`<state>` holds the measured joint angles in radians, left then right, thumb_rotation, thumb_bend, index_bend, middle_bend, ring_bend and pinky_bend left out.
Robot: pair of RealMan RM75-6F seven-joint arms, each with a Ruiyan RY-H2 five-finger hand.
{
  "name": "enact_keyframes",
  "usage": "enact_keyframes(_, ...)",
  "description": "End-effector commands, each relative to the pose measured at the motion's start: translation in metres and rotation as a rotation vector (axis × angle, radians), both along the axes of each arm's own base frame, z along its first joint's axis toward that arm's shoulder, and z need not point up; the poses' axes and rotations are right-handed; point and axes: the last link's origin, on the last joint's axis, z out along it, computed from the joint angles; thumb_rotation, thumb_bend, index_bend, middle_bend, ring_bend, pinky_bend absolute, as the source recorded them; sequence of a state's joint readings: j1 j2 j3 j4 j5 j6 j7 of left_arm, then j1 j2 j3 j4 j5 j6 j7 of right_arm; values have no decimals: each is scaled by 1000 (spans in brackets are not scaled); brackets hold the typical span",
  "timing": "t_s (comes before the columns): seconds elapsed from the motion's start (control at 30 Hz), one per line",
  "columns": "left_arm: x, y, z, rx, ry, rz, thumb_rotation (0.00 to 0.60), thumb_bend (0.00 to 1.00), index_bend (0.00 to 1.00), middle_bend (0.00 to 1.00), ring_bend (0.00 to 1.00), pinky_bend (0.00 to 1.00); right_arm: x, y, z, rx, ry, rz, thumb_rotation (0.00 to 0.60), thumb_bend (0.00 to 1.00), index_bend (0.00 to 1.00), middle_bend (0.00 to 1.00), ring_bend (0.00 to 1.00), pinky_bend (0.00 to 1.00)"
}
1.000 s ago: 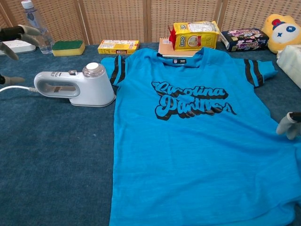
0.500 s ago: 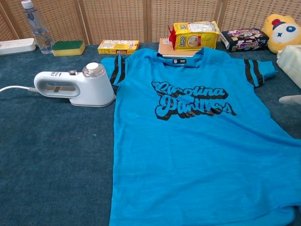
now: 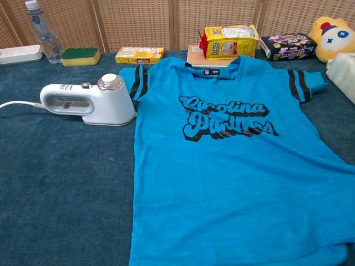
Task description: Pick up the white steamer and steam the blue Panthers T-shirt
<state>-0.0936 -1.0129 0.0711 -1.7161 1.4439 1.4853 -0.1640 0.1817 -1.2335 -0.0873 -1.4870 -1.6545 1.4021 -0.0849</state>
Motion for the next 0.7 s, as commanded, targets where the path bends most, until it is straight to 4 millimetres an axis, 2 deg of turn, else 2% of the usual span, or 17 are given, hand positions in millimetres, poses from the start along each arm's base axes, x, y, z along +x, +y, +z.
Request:
enact_keyframes(0.03, -8, -17, 2, 11, -10, 28, 600, 237, 0, 126, 20, 236, -6, 3, 10, -32, -18, -21, 600, 215, 0, 135, 109, 125)
enact_keyframes(0.2, -17, -45, 0, 51, -47, 62, 600, 237, 0, 126, 20, 230, -15, 6, 20, -101, -72, -32, 600, 218, 17, 172, 129, 155)
enact_keyframes(0.4, -21, -66, -1, 38, -19, 73, 600, 238, 0, 126, 19, 230, -18, 10, 23, -144, -96, -9, 600, 238, 83, 205, 158, 180)
enact_keyframes(0.7, -11, -74, -2, 60, -34, 49, 600, 238, 0, 126, 19, 230, -19, 8, 19, -166, -127, 2, 600, 243, 139, 232, 189, 204)
